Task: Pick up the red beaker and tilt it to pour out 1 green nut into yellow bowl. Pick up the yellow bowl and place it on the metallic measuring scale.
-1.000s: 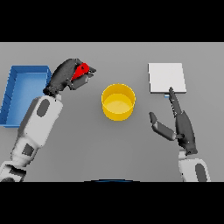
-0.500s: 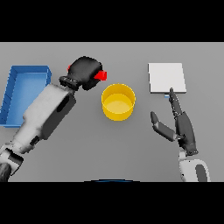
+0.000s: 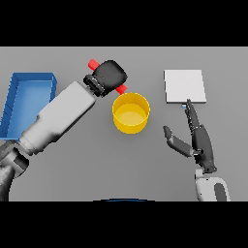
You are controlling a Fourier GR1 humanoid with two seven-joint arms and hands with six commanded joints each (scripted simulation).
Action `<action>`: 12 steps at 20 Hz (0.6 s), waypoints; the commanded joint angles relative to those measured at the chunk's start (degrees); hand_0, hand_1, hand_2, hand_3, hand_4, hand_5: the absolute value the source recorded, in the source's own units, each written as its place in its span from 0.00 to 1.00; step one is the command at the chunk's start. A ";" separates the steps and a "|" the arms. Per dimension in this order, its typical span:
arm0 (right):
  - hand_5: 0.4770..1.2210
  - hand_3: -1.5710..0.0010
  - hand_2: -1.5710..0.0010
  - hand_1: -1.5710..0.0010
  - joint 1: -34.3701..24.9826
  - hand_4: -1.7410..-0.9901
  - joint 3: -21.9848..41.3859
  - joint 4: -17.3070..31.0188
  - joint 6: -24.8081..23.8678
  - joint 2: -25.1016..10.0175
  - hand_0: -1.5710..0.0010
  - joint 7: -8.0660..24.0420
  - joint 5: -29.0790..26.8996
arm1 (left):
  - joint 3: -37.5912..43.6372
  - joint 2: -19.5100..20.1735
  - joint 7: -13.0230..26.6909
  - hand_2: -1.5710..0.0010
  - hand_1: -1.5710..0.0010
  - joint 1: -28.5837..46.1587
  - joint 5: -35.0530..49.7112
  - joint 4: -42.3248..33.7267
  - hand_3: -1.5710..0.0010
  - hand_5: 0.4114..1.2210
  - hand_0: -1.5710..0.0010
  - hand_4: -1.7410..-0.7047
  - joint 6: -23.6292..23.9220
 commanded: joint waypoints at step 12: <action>0.12 1.00 1.00 1.00 -1.00 0.81 -0.60 1.00 -1.26 0.35 1.00 -1.43 0.41 | -13.98 0.20 -7.59 0.00 0.00 -7.85 -14.25 3.69 0.01 1.00 0.00 0.00 0.65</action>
